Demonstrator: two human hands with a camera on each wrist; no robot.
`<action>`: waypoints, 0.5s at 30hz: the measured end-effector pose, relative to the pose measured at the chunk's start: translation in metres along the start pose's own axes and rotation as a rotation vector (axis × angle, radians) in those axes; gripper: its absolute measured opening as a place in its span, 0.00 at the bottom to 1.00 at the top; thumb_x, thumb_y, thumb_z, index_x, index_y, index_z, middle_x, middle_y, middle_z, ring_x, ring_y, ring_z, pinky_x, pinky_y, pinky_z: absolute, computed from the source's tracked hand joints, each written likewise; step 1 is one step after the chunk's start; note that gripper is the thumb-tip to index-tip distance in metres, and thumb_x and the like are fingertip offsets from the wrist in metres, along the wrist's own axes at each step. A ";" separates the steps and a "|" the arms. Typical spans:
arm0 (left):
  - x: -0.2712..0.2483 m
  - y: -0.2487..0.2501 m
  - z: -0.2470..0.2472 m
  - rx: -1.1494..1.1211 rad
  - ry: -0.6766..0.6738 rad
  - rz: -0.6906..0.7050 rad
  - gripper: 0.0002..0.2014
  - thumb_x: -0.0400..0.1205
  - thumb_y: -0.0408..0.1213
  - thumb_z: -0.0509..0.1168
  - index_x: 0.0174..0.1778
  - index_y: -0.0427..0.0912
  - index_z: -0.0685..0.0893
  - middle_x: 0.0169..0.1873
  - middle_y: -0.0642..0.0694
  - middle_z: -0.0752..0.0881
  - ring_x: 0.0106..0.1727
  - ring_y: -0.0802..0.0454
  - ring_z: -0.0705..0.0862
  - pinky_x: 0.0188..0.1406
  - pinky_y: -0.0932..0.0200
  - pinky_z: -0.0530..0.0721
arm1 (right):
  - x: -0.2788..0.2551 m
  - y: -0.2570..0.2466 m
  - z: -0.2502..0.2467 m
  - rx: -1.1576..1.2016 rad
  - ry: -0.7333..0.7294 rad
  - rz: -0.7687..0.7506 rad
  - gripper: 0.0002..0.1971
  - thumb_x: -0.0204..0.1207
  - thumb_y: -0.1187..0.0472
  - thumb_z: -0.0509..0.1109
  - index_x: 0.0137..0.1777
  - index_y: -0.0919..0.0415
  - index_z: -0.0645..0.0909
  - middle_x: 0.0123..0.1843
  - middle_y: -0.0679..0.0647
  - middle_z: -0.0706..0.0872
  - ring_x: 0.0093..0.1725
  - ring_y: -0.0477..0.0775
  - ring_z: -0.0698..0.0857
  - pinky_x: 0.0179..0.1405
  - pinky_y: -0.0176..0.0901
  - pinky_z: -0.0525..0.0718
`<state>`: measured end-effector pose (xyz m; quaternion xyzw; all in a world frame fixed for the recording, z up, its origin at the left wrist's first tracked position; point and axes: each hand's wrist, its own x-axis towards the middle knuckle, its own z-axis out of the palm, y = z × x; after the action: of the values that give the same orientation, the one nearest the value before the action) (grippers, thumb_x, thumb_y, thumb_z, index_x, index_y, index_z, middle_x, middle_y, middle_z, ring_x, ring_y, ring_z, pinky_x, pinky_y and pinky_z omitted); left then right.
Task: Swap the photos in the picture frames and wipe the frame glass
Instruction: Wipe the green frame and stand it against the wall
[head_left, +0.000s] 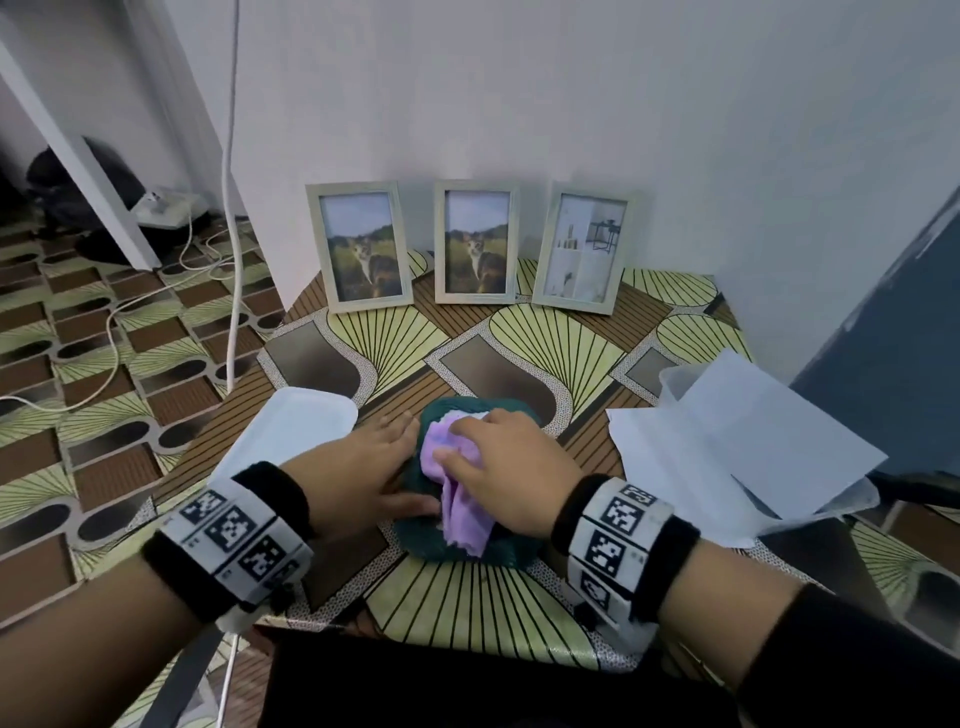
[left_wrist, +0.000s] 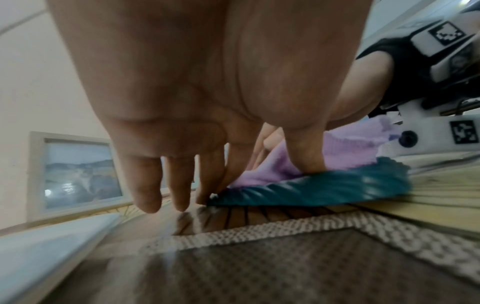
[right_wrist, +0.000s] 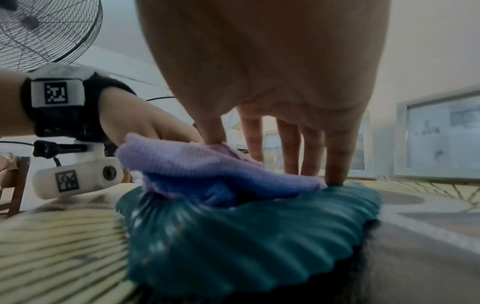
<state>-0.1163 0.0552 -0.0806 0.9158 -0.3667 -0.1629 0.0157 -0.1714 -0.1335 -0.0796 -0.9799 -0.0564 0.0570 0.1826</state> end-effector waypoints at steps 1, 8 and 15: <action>0.002 0.002 0.003 -0.011 -0.007 0.019 0.49 0.75 0.71 0.51 0.86 0.43 0.51 0.86 0.44 0.54 0.85 0.53 0.51 0.84 0.59 0.49 | 0.001 -0.001 0.002 -0.008 -0.017 0.013 0.23 0.83 0.41 0.56 0.71 0.50 0.76 0.64 0.59 0.79 0.67 0.61 0.74 0.67 0.57 0.76; -0.003 0.010 0.012 -0.034 -0.029 -0.007 0.57 0.70 0.76 0.57 0.86 0.41 0.46 0.86 0.44 0.47 0.86 0.54 0.45 0.83 0.59 0.50 | -0.008 0.014 -0.001 -0.034 -0.066 -0.097 0.20 0.79 0.59 0.62 0.71 0.55 0.77 0.66 0.54 0.80 0.66 0.59 0.79 0.64 0.53 0.79; 0.001 0.020 0.009 -0.121 -0.105 0.031 0.60 0.71 0.75 0.58 0.84 0.42 0.32 0.83 0.48 0.30 0.81 0.59 0.28 0.81 0.62 0.35 | -0.029 0.031 -0.009 0.053 0.005 -0.172 0.21 0.78 0.65 0.63 0.70 0.51 0.80 0.65 0.53 0.85 0.61 0.59 0.82 0.58 0.51 0.79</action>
<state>-0.1316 0.0401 -0.0861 0.8976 -0.3707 -0.2323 0.0545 -0.1963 -0.1694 -0.0797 -0.9664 -0.1383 0.0399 0.2129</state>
